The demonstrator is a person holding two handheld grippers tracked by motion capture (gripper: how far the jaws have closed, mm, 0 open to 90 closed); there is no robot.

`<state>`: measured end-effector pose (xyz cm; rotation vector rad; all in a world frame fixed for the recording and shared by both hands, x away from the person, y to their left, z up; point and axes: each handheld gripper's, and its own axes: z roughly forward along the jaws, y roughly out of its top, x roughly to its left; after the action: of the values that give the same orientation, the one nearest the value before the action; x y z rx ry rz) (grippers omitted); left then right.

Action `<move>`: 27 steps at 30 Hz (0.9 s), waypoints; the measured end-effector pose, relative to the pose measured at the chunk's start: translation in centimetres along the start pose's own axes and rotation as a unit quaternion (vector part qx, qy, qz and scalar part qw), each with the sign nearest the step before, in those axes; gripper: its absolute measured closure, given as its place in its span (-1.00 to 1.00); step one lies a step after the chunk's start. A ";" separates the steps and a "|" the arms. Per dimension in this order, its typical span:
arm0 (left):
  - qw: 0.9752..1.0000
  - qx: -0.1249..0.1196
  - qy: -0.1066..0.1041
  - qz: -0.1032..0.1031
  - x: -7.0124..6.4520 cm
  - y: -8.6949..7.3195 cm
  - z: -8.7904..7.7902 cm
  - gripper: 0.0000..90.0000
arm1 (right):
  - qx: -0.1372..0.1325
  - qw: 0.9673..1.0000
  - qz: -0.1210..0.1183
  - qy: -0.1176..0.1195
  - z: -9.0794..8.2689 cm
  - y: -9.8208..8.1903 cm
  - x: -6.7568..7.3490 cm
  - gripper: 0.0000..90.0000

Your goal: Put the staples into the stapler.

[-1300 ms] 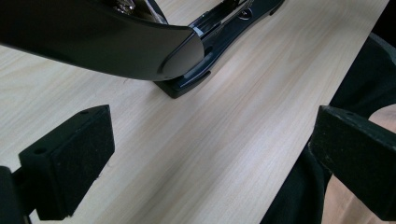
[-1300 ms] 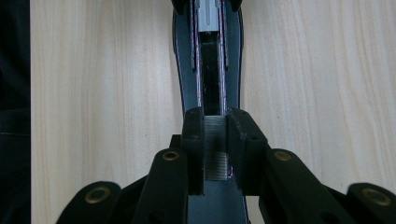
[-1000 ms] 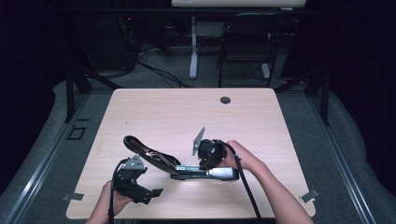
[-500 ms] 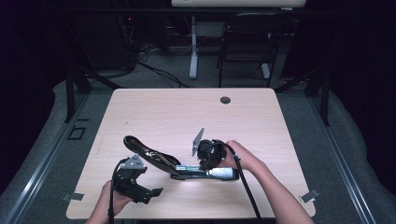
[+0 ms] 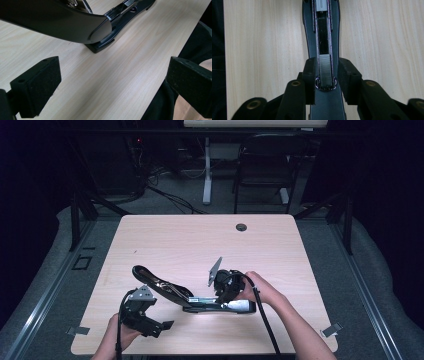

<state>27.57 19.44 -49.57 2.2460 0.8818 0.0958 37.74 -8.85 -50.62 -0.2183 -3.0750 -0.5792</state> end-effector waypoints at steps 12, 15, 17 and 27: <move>1.000 -0.001 0.013 -0.011 0.4 -0.1 -0.1 -1.00 | -0.022 0.997 0.063 -0.042 -1.2 -2.0 0.3 -0.12; 1.000 -0.003 0.016 -0.017 0.6 -0.1 -0.2 -1.00 | -0.034 0.995 0.085 -0.047 -1.7 -2.7 0.2 -0.31; 1.000 -0.002 0.019 -0.022 0.7 -0.2 -0.2 -1.00 | -0.041 0.993 0.095 -0.049 -2.1 -3.2 0.3 -0.42; 0.998 -0.018 0.032 -0.045 1.4 -0.2 -0.6 -1.00 | -0.071 0.981 0.159 -0.087 -3.5 -6.0 0.8 -0.66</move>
<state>28.31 20.81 -49.51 2.1763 1.0062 0.1424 36.10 -15.55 -49.50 -0.7842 -3.0597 -0.7988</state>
